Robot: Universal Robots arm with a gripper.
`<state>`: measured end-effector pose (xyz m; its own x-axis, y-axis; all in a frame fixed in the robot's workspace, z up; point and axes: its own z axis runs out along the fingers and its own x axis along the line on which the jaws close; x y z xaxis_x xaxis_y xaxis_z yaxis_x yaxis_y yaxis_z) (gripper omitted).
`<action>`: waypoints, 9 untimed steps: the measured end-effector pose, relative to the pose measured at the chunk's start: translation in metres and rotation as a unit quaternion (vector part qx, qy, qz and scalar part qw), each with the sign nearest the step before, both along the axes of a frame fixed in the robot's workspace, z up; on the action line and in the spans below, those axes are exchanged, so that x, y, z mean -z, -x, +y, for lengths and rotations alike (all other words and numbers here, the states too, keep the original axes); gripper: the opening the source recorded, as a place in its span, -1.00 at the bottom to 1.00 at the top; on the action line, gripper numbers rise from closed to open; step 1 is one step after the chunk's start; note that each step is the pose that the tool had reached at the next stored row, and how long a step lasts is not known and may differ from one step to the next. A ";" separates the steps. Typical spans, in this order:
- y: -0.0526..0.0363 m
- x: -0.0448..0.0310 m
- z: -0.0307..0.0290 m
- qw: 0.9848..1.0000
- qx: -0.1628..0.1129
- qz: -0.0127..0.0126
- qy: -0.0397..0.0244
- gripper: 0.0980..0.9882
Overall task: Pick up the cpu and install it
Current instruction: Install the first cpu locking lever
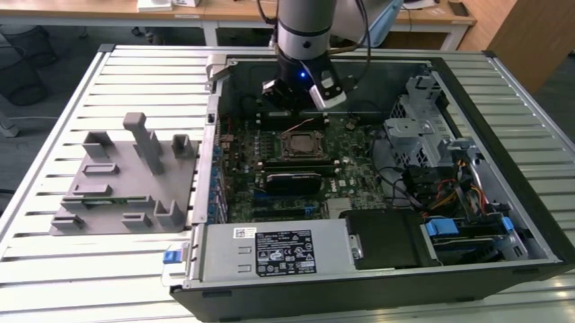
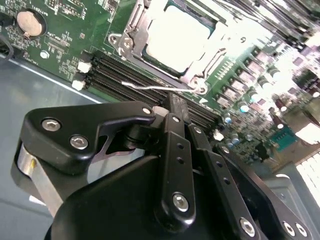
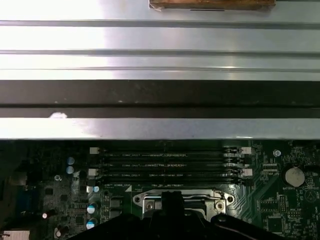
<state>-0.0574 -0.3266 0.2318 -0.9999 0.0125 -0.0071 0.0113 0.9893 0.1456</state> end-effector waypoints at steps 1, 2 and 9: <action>-0.0013 0.0012 0.0001 1.000 -0.002 0.000 0.000 -0.98; -0.0020 0.0020 0.0001 1.000 -0.007 0.000 0.000 -0.98; -0.0086 0.0057 0.0039 1.000 -0.013 0.000 0.001 -0.98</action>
